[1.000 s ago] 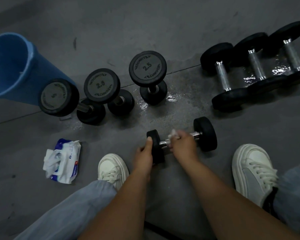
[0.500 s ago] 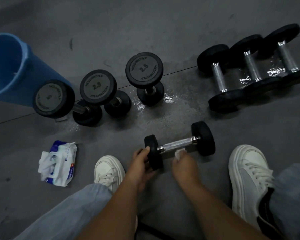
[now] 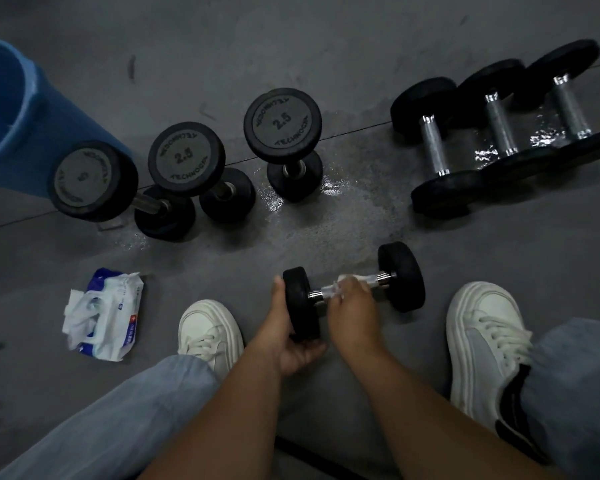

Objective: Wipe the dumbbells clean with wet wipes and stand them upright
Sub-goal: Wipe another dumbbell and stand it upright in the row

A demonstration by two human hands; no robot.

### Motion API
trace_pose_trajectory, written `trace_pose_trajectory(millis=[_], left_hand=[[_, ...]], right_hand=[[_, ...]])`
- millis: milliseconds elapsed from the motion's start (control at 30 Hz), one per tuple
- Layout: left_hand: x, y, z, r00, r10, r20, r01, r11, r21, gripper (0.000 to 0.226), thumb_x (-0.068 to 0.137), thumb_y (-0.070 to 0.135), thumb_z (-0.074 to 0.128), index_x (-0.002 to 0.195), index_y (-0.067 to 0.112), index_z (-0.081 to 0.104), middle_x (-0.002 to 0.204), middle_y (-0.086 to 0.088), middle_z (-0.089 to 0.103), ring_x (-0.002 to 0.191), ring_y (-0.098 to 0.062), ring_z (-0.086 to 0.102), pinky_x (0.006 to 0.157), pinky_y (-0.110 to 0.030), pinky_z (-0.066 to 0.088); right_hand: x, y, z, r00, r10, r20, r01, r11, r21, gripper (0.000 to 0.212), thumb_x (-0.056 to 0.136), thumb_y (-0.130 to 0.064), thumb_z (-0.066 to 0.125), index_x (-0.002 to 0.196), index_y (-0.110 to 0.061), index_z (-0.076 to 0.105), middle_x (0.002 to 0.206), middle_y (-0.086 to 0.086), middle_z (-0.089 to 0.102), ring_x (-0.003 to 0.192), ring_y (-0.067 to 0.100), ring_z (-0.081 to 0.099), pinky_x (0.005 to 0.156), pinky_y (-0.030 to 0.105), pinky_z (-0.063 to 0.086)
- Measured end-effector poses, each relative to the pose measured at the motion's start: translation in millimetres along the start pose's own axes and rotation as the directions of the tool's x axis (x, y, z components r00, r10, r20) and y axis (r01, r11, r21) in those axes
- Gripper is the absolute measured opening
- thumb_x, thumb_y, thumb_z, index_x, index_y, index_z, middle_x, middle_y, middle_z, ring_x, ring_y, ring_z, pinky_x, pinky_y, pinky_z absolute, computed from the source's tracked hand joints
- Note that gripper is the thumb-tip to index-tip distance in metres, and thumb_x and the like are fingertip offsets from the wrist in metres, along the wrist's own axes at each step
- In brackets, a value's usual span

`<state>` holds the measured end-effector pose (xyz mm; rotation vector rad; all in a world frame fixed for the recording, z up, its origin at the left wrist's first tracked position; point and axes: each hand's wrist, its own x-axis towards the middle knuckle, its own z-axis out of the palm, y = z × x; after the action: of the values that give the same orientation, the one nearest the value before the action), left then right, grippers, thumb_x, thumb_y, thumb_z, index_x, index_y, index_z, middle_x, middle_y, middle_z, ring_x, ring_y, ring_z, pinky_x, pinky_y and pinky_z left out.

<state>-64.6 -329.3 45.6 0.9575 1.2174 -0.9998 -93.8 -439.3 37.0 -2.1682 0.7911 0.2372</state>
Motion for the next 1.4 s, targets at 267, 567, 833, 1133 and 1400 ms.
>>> trace_pose_trajectory(millis=[267,567,833,1133,1400], left_hand=[[11.2,24.1,7.1,0.994,-0.102,0.027,0.097,0.986,0.134,0.094,0.060,0.090,0.059,0.107,0.008,0.068,0.113,-0.015,0.068,0.104,-0.033,0.063,0.095,-0.052,0.050],[-2.2,5.9,21.2,0.989,0.125,-0.084,-0.113,0.985,0.131,0.076,0.068,0.076,0.063,0.107,0.011,0.064,0.094,-0.011,0.066,0.079,-0.023,0.059,0.067,-0.031,0.050],[-73.9,6.2,59.6,0.700,0.711,-0.063,-0.554,0.597,0.580,0.108,0.059,0.065,0.078,0.146,0.033,0.023,0.140,-0.009,0.049,0.120,-0.030,0.053,0.101,-0.042,0.047],[-110.3,-20.2,54.1,0.461,0.719,0.520,-0.308,-0.420,0.854,0.122,0.058,0.069,0.072,0.150,0.041,-0.003,0.155,-0.007,0.012,0.131,-0.033,0.034,0.104,-0.041,0.042],[-115.7,-7.7,65.8,0.593,0.591,0.547,-0.138,-0.595,0.792,0.127,0.063,0.069,0.070,0.152,0.038,-0.016,0.163,-0.001,-0.006,0.142,-0.039,0.014,0.103,-0.050,0.042]], right_hand=[[10.5,-10.4,-9.5,0.998,-0.055,0.028,0.054,0.998,0.036,0.016,0.091,-0.006,0.050,0.101,-0.003,0.062,0.102,0.013,0.060,0.096,0.027,0.056,0.075,0.022,0.034],[10.9,-2.4,-40.1,0.999,0.006,0.034,-0.007,0.999,0.048,0.012,0.093,-0.014,0.052,0.096,-0.014,0.063,0.103,0.010,0.063,0.090,0.020,0.060,0.073,0.020,0.039],[21.6,-31.5,-122.2,0.961,-0.246,-0.125,0.236,0.968,-0.091,0.012,0.089,-0.017,0.048,0.097,-0.020,0.055,0.102,-0.001,0.051,0.081,0.021,0.054,0.070,0.028,0.040],[-0.8,-21.7,-159.4,0.941,-0.333,0.063,0.329,0.852,-0.408,0.033,0.086,-0.009,0.051,0.118,-0.015,0.051,0.123,0.007,0.043,0.095,0.030,0.057,0.074,0.034,0.044],[-4.6,-1.2,-157.5,0.928,-0.296,0.227,0.373,0.748,-0.549,0.054,0.088,-0.012,0.044,0.141,-0.017,0.035,0.133,0.003,0.037,0.113,0.025,0.052,0.089,0.036,0.049]])
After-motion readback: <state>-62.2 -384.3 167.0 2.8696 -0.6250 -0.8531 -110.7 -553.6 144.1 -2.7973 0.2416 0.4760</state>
